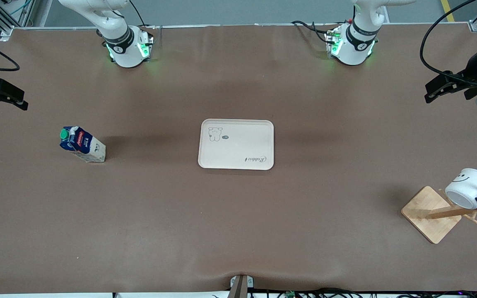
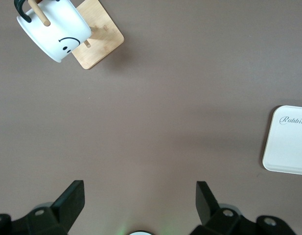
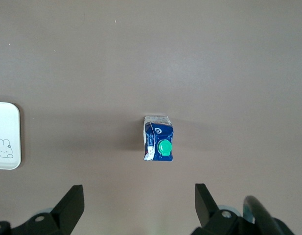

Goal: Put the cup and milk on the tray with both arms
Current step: 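Move the left gripper toward the white mug on the wooden stand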

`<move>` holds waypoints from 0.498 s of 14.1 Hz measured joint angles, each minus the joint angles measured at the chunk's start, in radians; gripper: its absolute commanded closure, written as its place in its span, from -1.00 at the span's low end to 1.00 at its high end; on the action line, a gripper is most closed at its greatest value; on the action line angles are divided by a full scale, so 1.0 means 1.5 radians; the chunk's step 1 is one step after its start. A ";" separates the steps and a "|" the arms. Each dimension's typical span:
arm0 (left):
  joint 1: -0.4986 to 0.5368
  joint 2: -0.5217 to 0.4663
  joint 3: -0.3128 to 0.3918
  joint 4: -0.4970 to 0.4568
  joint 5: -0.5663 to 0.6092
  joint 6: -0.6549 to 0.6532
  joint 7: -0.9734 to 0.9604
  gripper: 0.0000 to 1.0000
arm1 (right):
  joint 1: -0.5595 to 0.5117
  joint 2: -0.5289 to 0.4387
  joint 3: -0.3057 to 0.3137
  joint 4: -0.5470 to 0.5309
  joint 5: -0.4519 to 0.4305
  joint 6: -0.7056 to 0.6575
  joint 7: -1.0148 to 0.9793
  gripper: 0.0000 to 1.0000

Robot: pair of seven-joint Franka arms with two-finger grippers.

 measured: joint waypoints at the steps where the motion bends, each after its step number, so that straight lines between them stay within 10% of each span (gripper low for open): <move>1: 0.000 0.000 0.000 0.000 0.000 0.000 0.000 -1.00 | 0.000 0.000 0.000 0.000 0.000 0.000 0.000 -1.00; 7: 0.012 0.000 0.015 0.014 0.001 0.000 0.000 -1.00 | 0.000 0.000 0.000 -0.001 0.000 0.000 0.000 -1.00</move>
